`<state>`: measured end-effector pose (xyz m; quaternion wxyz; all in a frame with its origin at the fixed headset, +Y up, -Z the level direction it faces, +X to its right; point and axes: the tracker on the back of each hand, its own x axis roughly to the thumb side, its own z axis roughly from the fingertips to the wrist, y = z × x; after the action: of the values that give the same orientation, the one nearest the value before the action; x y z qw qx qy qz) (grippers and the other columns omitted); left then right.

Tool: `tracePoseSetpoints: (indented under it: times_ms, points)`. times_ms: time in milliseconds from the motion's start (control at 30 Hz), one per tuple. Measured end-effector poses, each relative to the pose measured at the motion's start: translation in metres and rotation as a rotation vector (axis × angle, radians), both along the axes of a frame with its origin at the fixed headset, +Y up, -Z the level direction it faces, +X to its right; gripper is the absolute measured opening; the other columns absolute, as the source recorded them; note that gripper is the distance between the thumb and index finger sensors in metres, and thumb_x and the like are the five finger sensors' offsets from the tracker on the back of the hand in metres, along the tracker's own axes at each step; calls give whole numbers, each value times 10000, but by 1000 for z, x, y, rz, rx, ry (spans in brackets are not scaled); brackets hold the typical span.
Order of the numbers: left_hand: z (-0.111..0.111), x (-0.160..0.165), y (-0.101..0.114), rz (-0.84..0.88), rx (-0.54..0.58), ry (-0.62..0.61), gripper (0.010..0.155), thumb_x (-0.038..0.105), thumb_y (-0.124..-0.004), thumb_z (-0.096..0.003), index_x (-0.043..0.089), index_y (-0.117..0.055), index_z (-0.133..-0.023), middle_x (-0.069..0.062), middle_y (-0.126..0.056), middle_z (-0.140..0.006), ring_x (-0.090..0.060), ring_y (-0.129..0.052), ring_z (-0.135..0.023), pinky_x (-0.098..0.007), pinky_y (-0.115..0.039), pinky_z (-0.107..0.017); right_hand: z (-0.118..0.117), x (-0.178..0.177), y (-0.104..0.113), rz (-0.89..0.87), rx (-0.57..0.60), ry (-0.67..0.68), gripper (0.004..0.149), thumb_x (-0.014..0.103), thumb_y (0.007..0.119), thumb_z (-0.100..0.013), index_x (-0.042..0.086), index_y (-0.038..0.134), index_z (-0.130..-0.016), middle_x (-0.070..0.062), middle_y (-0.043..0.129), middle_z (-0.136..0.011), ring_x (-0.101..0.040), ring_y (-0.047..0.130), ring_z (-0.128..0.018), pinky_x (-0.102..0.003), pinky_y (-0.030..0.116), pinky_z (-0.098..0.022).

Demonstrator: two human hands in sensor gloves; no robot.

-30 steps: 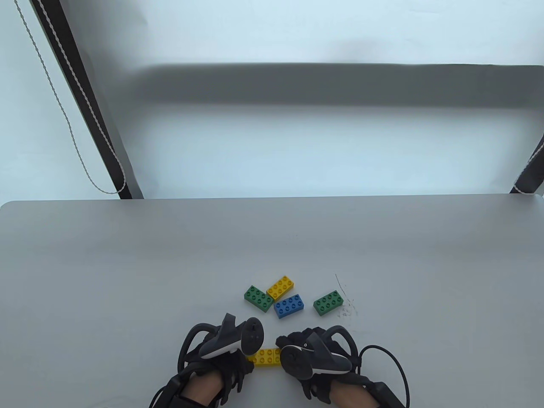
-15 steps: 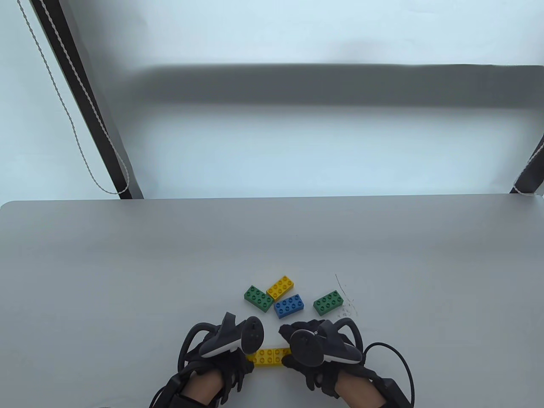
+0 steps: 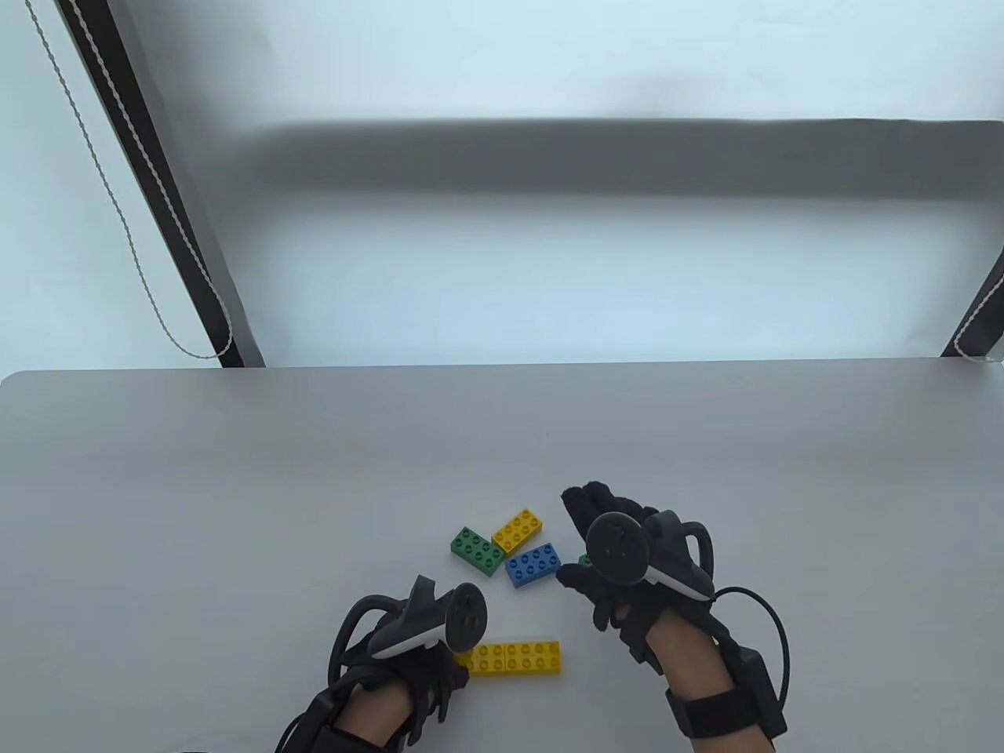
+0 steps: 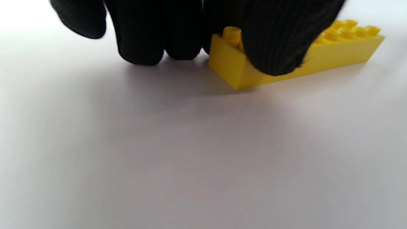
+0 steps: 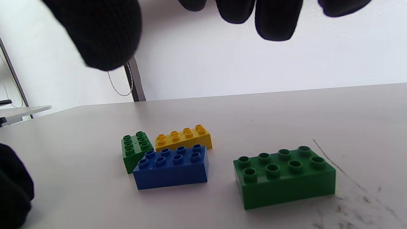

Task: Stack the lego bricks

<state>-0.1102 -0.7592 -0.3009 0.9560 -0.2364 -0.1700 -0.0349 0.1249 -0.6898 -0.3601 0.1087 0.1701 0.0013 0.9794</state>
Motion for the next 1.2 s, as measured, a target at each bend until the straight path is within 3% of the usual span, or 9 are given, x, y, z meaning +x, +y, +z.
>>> tracePoseSetpoints:
  times_ms: [133,300,567,833,1200]
  points:
    - [0,0,0,3,0,-1,623,482,-850,-374,291,-680,-941,-42,-712,-1007,-314,-763,-901,-600,-617,-685,-12,2,-18,11,-32,-10,886,497,873,-337,192,409,-1027,-177,470,-1087,-510,619,-941,-730,526,-637]
    - [-1,0,0,5,-6,1,622,483,-851,-373,293,-681,-940,-42,-710,-1006,-312,-760,-902,-600,-615,-687,-16,10,-47,88,-79,-2,840,458,892,-334,206,463,-1011,-155,495,-1080,-509,621,-940,-732,523,-634]
    - [-1,-1,-1,7,-3,0,623,485,-849,-373,295,-678,-941,-41,-708,-1007,-313,-758,-902,-599,-615,-687,-18,15,-76,178,-138,0,782,427,888,-343,228,504,-994,-139,510,-1074,-511,626,-936,-729,528,-633]
    - [-1,-1,-1,10,-3,0,622,485,-849,-373,295,-679,-940,-43,-708,-1006,-313,-757,-901,-599,-614,-687,-19,11,-91,229,-162,6,698,386,834,-377,244,518,-983,-118,526,-1067,-506,655,-920,-711,559,-628]
    - [-1,-2,-2,14,-4,-1,622,486,-848,-373,297,-678,-940,-43,-706,-1005,-313,-753,-902,-600,-613,-687,-17,9,-94,227,-139,-9,653,312,799,-389,237,519,-975,-124,556,-1045,-507,676,-896,-686,610,-614]
